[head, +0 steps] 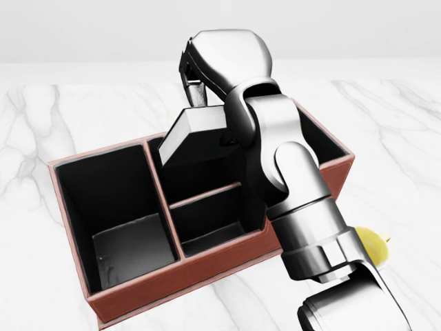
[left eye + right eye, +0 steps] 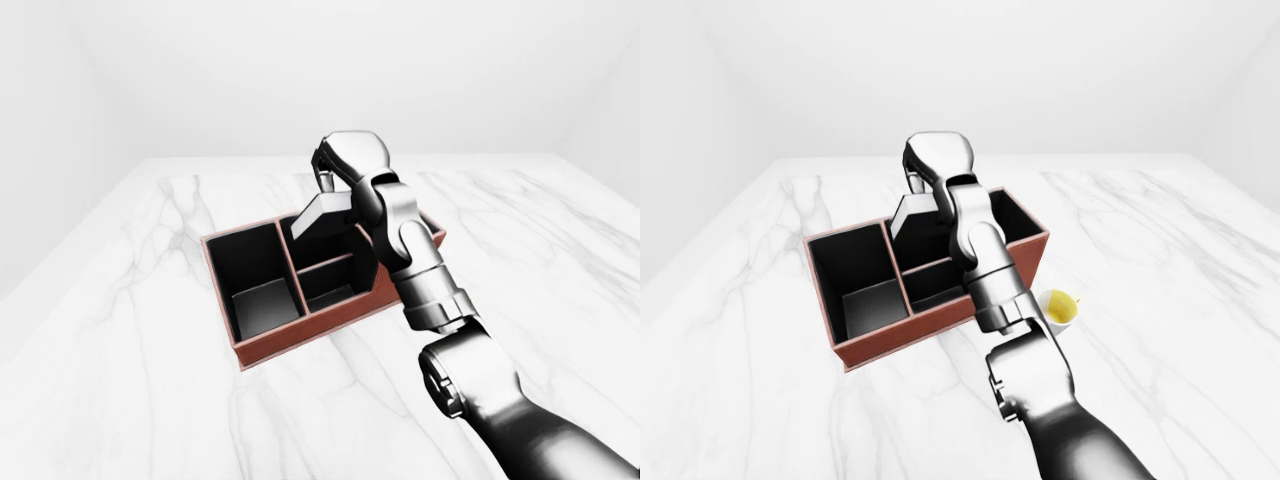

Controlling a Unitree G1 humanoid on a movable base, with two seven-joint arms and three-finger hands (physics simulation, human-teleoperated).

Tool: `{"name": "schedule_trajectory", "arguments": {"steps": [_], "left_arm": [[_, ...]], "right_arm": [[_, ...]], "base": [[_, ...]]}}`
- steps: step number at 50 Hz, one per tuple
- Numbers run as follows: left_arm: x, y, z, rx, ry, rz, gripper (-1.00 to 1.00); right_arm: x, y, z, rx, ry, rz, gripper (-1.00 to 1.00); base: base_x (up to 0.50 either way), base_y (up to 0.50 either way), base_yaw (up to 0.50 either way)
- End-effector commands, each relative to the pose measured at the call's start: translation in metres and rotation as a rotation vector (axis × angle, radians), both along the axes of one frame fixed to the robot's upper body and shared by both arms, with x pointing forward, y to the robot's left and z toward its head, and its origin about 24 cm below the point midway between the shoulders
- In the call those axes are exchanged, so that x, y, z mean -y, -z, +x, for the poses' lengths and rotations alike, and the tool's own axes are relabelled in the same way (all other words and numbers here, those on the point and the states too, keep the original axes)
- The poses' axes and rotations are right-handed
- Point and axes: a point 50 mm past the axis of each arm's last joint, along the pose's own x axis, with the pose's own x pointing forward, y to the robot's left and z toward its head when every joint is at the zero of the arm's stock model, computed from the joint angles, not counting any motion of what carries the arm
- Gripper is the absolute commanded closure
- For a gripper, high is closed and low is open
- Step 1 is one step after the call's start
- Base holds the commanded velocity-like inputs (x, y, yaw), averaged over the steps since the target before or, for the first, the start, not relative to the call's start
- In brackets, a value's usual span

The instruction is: Pick up the book and place it in the front compartment of the caddy.

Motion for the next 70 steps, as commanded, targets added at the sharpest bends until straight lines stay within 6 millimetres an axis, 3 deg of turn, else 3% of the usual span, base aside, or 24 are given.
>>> {"name": "schedule_trajectory", "arguments": {"steps": [1,21,41,57,59,70], "left_arm": [[0.000,-0.002,0.001,0.007,0.002,0.000,-1.00],[0.000,0.001,0.000,-0.003,0.001,-0.002,-1.00],[-0.002,0.003,-0.002,-0.006,-0.005,0.001,-1.00],[-0.003,0.004,-0.003,-0.007,-0.008,-0.001,-1.00],[-0.003,0.004,-0.003,-0.009,-0.009,0.003,-1.00],[-0.002,0.002,-0.001,-0.004,-0.005,0.000,-1.00]], "right_arm": [[-0.001,0.004,0.001,0.022,0.012,0.007,1.00],[-0.005,0.022,0.008,-0.004,0.024,0.007,1.00],[-0.009,0.022,0.017,0.031,0.044,0.006,1.00],[-0.014,0.044,0.019,0.051,0.062,-0.034,1.00],[-0.016,0.055,0.018,0.028,0.061,-0.057,1.00],[-0.018,0.062,0.020,0.042,0.071,-0.069,1.00]], "base": [[0.00,0.00,0.00],[0.00,0.00,0.00],[0.00,0.00,0.00],[0.00,0.00,0.00],[0.00,0.00,0.00],[0.00,0.00,0.00]]}}
